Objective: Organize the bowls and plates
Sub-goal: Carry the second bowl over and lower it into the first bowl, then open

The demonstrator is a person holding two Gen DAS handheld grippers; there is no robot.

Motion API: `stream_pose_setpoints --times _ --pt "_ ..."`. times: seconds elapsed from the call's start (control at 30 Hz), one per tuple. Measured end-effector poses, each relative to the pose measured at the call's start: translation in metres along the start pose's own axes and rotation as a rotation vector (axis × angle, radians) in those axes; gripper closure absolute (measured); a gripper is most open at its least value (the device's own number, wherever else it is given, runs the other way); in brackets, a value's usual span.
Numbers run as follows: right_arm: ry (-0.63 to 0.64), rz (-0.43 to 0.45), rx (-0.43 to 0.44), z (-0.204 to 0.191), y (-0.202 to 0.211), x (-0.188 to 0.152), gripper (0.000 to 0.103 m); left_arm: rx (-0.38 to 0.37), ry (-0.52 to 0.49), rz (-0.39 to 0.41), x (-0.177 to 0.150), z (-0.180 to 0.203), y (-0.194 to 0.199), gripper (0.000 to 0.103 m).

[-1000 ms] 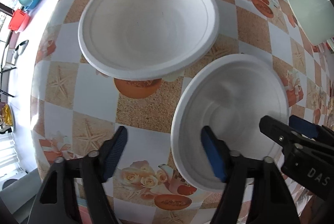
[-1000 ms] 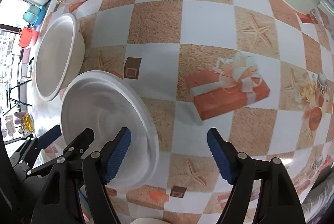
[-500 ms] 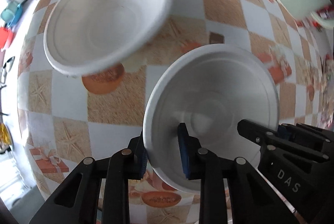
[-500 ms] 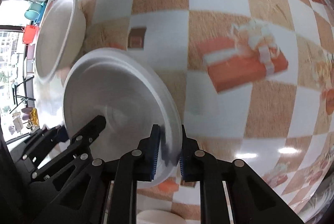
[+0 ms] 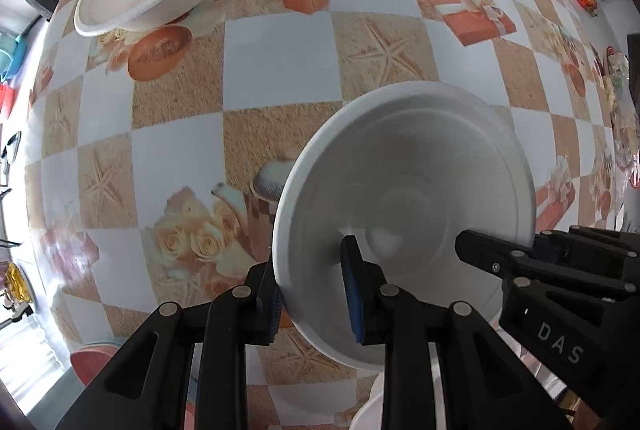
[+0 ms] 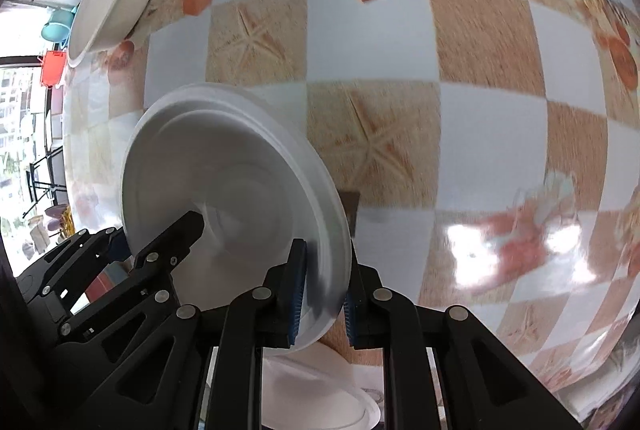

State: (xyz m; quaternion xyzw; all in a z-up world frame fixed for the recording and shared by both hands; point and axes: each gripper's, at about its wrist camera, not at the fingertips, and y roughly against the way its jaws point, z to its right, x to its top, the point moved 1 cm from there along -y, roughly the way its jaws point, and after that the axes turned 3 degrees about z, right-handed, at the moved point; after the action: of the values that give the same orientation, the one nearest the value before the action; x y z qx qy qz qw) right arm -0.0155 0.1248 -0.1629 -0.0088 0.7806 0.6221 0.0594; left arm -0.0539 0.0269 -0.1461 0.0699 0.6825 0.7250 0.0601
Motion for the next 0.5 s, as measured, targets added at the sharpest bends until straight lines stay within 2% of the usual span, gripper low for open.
stream_pose_setpoints --times 0.13,0.27,0.3,0.5 --pt "-0.001 0.015 -0.007 0.003 0.005 -0.003 0.085 0.004 0.004 0.001 0.001 0.007 0.003 0.074" --pt "-0.001 0.049 0.003 0.010 0.026 -0.002 0.085 0.011 -0.008 0.040 0.010 0.000 0.016 0.074" --pt "-0.001 0.056 0.003 0.022 0.030 -0.012 0.085 0.013 -0.011 0.048 0.011 0.000 0.023 0.074" --pt "0.001 0.082 0.004 0.023 0.057 -0.029 0.085 0.016 -0.044 0.088 -0.001 0.009 0.053 0.074"
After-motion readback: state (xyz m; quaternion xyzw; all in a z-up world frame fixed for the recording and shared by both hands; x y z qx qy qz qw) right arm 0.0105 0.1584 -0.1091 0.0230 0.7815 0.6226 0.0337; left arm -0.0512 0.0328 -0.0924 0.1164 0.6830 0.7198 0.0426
